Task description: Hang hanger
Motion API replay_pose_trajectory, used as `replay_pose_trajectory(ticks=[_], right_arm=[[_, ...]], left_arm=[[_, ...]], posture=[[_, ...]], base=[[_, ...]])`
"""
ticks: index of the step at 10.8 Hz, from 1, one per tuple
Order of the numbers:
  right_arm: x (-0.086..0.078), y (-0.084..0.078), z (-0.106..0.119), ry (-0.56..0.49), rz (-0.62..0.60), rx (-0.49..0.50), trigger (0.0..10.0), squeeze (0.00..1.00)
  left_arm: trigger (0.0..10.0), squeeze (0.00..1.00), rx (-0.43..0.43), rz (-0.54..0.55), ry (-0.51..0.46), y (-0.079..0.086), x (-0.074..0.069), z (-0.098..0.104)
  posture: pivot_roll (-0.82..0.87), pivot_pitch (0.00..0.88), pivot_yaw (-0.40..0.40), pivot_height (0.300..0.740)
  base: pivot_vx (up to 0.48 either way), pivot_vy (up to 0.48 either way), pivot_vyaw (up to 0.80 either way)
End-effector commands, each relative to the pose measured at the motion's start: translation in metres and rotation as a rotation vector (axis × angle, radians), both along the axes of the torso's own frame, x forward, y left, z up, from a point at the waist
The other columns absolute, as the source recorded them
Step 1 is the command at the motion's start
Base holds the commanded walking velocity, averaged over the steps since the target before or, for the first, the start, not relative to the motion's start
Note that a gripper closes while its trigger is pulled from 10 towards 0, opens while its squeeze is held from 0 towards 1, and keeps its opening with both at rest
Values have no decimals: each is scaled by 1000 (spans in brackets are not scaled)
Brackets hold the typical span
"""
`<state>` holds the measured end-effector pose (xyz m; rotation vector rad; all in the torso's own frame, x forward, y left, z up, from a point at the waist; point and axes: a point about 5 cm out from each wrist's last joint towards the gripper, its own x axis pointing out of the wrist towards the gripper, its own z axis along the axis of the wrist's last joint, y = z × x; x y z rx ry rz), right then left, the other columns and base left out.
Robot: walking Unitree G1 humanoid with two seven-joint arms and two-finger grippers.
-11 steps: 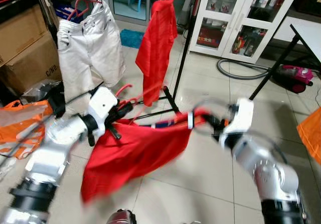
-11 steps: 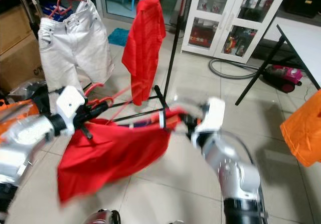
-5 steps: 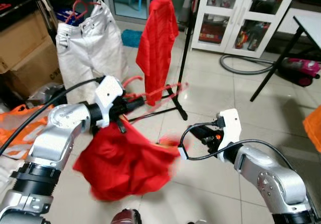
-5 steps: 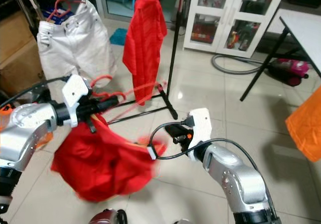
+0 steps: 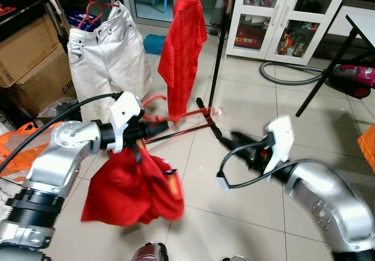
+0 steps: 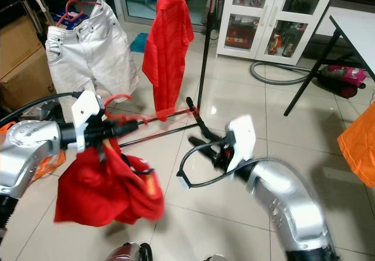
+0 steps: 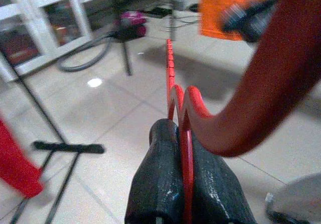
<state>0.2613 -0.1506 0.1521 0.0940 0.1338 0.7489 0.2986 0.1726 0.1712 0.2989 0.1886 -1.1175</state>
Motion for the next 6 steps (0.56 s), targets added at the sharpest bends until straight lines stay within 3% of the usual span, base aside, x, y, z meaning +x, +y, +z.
replay_pose_trajectory(ticks=[1,3,4,6], right_arm=[[0,0,16,-96,42,-26,10000,1000],[8,-5,42,-212,118,-90,10000,1000],[9,0,48,-240,188,-113,10000,1000],[7,12,46,-230,342,-180,10000,1000]], left_arm=[[10000,0,-3,-71,-25,-4,-3,12],[10000,0,57,-194,6,-2,-8,15],[10000,0,108,-257,12,-2,-10,19],[10000,0,202,-343,-3,0,-11,26]], posture=[[-32,70,45,740],[-32,64,40,740],[-25,61,38,740],[-16,63,46,740]], base=[[0,0,0],[0,0,0],[0,0,0],[0,0,0]])
